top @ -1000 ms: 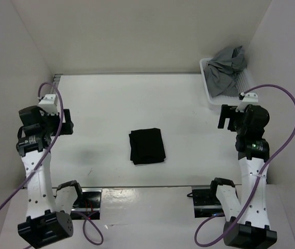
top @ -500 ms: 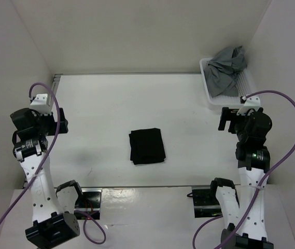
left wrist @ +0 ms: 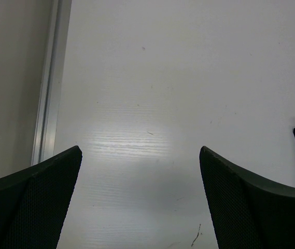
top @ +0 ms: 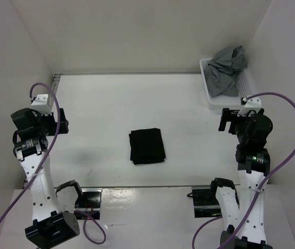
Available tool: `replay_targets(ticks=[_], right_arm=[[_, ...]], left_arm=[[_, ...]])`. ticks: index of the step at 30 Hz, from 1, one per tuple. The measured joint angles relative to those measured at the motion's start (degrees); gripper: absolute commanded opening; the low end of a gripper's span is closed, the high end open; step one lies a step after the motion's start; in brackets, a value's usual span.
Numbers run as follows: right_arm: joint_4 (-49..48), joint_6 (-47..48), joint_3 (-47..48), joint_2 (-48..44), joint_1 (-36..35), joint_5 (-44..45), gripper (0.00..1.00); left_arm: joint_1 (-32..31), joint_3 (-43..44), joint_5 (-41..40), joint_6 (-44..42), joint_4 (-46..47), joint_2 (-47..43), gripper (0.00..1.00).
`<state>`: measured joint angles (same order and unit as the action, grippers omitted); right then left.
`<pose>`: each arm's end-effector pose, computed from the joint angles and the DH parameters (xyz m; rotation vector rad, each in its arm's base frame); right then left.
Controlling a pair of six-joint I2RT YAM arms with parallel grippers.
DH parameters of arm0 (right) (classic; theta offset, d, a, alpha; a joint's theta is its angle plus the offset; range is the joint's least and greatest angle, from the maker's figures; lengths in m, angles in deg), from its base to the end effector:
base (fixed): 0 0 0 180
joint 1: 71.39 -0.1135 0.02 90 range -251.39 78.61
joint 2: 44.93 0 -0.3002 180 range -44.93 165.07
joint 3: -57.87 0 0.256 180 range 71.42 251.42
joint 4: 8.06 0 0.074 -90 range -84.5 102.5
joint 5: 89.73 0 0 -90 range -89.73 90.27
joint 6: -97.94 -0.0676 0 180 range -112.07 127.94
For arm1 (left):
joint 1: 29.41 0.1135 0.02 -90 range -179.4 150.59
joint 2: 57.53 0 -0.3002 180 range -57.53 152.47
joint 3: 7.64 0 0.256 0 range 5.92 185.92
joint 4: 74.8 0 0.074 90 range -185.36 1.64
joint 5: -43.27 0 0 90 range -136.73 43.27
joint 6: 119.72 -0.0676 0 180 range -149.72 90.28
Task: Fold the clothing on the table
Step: Fold the skirt
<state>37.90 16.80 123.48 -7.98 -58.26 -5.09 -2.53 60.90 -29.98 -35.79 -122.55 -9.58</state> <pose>0.1374 -0.0256 0.3747 0.0053 1.8751 -0.1769 0.1712 0.0649 0.3631 -0.1857 2.0152 0.0646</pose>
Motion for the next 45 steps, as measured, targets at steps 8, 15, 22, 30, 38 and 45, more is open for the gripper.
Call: replay_targets(ticks=[8, 15, 22, 30, 38, 45], right_arm=[[0.0, 0.0, 0.0, -0.02, 0.0, 0.02, 0.98], [-0.15, -0.02, 0.0, 0.0, 0.0, 0.37, 0.98], [-0.24, -0.02, 0.0, 0.0, 0.0, 0.63, 0.98], [-0.24, -0.02, 0.0, 0.0, 0.0, 0.66, 0.98], [-0.26, -0.02, 0.0, 0.0, 0.0, 0.66, 0.98], [-0.26, -0.02, 0.0, 0.0, 0.0, 0.66, 0.98]], left_arm=[[0.0, 0.0, 0.11, -0.2, 0.02, 0.61, 1.0], [0.0, 0.0, 0.2, -0.63, 0.02, 0.61, 1.0], [0.0, 0.0, 0.57, -1.27, 0.02, 0.61, 1.0], [0.0, 0.0, 0.76, -1.27, 0.02, 0.61, 1.0], [0.0, 0.0, 1.16, -1.27, 0.02, 0.61, 1.0], [0.0, 0.0, 1.33, -1.27, 0.02, 0.61, 1.0]])
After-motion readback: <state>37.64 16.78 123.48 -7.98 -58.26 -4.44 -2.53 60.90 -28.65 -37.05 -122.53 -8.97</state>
